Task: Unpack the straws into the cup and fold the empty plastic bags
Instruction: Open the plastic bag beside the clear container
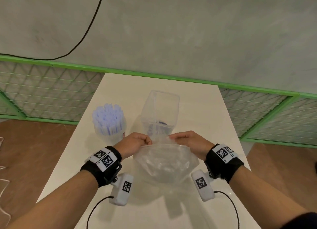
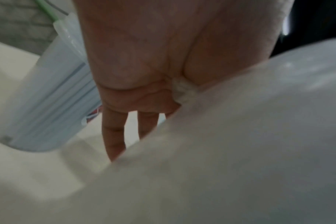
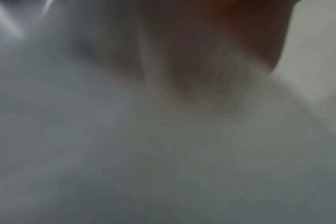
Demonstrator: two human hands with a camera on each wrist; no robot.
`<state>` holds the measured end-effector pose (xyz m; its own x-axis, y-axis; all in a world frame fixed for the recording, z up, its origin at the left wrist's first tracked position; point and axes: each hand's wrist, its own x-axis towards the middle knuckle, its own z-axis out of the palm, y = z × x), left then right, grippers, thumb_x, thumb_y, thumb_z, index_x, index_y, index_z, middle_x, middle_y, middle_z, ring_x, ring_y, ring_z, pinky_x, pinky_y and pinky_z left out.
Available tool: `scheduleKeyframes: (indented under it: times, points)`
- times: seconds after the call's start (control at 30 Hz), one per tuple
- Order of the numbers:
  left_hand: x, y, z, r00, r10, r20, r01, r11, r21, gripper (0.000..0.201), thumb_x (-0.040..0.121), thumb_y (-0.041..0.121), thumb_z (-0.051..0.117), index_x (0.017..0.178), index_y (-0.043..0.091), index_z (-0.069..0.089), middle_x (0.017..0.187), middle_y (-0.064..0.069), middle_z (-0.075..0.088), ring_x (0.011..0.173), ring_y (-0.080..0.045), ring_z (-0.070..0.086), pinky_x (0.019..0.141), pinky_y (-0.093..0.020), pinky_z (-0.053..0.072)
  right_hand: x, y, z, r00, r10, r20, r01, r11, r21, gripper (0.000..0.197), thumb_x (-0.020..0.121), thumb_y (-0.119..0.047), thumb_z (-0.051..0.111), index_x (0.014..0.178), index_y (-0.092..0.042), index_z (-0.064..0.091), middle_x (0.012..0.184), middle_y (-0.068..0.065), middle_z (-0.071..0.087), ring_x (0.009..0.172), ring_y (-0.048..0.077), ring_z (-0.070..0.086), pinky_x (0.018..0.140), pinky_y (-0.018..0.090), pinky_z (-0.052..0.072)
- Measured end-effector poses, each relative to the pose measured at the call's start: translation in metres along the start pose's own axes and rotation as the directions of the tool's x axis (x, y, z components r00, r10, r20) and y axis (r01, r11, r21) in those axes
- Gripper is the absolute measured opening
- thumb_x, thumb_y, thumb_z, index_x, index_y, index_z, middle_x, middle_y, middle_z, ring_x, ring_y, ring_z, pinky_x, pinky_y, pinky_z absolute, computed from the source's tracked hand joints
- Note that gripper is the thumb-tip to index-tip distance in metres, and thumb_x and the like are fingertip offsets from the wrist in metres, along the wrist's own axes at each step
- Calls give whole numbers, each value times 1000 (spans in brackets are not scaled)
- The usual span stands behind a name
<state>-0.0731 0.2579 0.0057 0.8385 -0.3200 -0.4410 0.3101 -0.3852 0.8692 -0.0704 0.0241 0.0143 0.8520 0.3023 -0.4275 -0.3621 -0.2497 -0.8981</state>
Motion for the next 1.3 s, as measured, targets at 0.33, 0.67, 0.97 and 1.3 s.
scheduleKeyframes:
  times: [0.33,0.67,0.97,1.3]
  points:
    - [-16,-10,-16,989,-104,106,111,992,-65,45,77,44,53,109,17,72,107,-7,68,95,-21,65,62,-34,57,-55,14,-30,960,-223,171,281,801,-529,74,74,-4,68,133,-43,50,135,-27,51,120,1,49,94,28,42]
    - [-49,-37,-26,943,144,300,-42,946,-321,42,65,11,62,106,17,62,122,-3,61,103,-20,62,86,-42,56,-39,16,-39,949,-314,-32,289,905,-312,34,61,5,88,83,-5,65,78,-5,66,70,11,60,67,29,56]
    - [-41,-35,-18,949,314,-7,-314,949,-11,69,57,-5,87,107,38,70,116,2,64,99,-9,65,78,-19,52,-28,17,-39,912,-385,-139,322,884,-338,28,64,1,87,65,-17,66,65,3,64,63,12,59,65,28,53]
    - [-39,-38,-7,920,363,-148,-376,924,-73,54,63,-19,79,73,34,77,119,-2,52,85,-7,64,63,-30,60,-44,28,-23,974,-227,16,226,960,-162,53,59,0,91,102,-10,61,107,5,64,93,18,68,85,28,56]
